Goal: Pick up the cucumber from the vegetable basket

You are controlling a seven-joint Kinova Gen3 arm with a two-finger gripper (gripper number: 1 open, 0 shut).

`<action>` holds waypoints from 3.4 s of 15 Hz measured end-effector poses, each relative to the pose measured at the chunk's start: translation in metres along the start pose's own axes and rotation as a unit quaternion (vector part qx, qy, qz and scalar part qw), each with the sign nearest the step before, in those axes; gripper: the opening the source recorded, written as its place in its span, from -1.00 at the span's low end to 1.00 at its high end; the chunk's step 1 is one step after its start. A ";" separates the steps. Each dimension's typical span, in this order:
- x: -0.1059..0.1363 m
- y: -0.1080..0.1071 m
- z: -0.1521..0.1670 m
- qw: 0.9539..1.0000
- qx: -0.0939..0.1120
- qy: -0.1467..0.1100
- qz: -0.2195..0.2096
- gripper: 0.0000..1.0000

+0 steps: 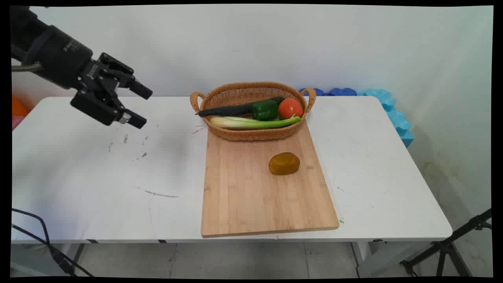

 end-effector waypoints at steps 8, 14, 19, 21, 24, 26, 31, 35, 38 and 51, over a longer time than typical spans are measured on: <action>0.025 -0.027 0.042 0.998 0.053 -0.003 -0.033 1.00; 0.051 -0.064 0.085 0.992 0.107 -0.018 -0.062 1.00; 0.077 -0.100 0.135 0.984 0.147 -0.031 -0.096 1.00; 0.086 -0.114 0.158 0.981 0.159 -0.037 -0.109 1.00; 0.094 -0.132 0.185 0.976 0.171 -0.046 -0.124 1.00; 0.098 -0.144 0.206 0.974 0.177 -0.054 -0.133 1.00; 0.100 -0.171 0.248 0.968 0.186 -0.074 -0.148 1.00; 0.100 -0.187 0.273 0.966 0.190 -0.088 -0.154 1.00; 0.099 -0.196 0.286 0.964 0.191 -0.096 -0.157 1.00; 0.092 -0.213 0.325 0.963 0.182 -0.122 -0.159 -1.00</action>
